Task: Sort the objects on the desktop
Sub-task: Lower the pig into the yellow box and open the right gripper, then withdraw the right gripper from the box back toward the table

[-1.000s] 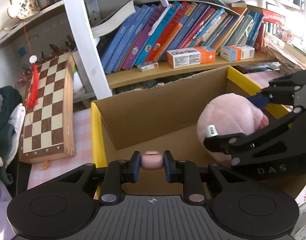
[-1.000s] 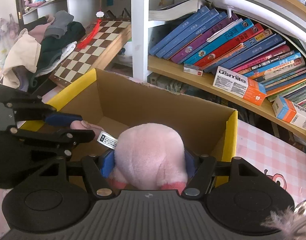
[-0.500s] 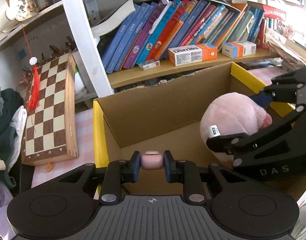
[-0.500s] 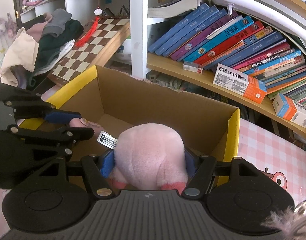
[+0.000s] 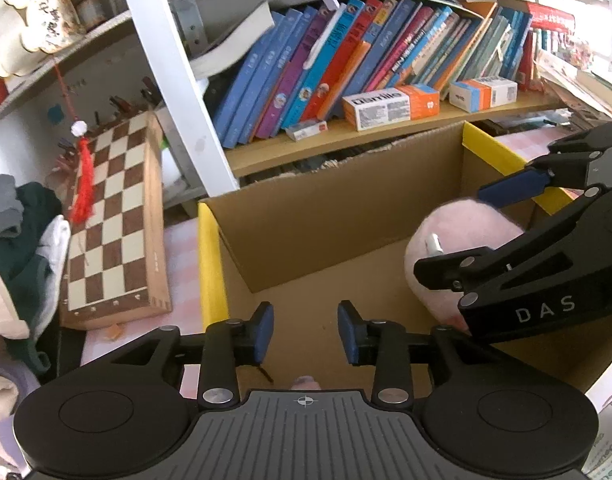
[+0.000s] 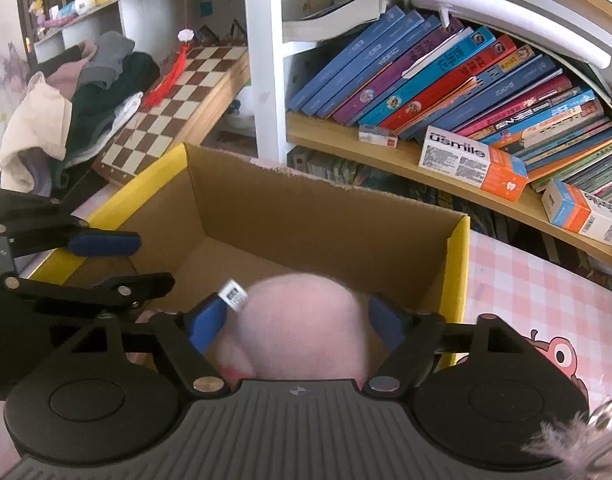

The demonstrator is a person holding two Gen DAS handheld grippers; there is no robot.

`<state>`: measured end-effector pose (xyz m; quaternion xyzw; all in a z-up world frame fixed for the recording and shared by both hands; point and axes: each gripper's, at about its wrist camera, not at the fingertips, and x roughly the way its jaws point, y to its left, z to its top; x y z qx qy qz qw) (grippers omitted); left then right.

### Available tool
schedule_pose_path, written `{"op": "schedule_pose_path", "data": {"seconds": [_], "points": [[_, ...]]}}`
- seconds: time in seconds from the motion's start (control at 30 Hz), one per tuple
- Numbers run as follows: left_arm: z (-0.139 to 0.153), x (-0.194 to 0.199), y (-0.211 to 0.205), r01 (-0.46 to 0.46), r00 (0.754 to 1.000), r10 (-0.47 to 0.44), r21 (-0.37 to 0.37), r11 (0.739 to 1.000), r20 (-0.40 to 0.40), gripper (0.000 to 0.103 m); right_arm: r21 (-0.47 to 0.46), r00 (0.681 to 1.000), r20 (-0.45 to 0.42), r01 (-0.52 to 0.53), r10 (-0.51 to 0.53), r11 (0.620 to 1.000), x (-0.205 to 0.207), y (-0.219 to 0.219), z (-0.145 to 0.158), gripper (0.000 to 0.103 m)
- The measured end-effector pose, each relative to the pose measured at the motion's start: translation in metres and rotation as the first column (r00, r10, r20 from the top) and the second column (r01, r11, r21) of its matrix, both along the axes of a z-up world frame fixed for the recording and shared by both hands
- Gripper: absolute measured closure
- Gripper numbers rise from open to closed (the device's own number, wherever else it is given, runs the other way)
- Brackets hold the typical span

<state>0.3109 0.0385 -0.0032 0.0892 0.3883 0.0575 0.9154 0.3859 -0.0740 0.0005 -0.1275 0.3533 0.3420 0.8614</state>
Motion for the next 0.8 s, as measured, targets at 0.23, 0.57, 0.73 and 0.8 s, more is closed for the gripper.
{"op": "schedule_pose_path", "data": {"seconds": [0.23, 0.57, 0.73, 0.8], "points": [[0.015, -0.013, -0.002, -0.03, 0.998, 0.03, 0.004, 1.0, 0.046, 0.043, 0.033, 1.0, 0.015, 0.018, -0.019, 0.999, -0.002, -0.012, 0.01, 0.014], [0.043, -0.033, -0.009, -0.084, 0.988, 0.085, -0.011, 0.996, 0.132, 0.034, 0.107, 0.998, 0.064, 0.0, -0.007, 0.994, -0.013, -0.03, 0.032, 0.01], [0.058, -0.045, -0.009, -0.09, 0.979, 0.095, -0.032, 0.995, 0.181, 0.025, 0.125, 0.997, 0.073, 0.0, -0.009, 0.992, -0.017, -0.034, 0.037, 0.009], [0.064, -0.049, -0.01, -0.09, 0.975, 0.096, -0.04, 0.995, 0.199, 0.025, 0.128, 0.997, 0.077, -0.003, -0.007, 0.992, -0.021, -0.035, 0.04, 0.009]]}}
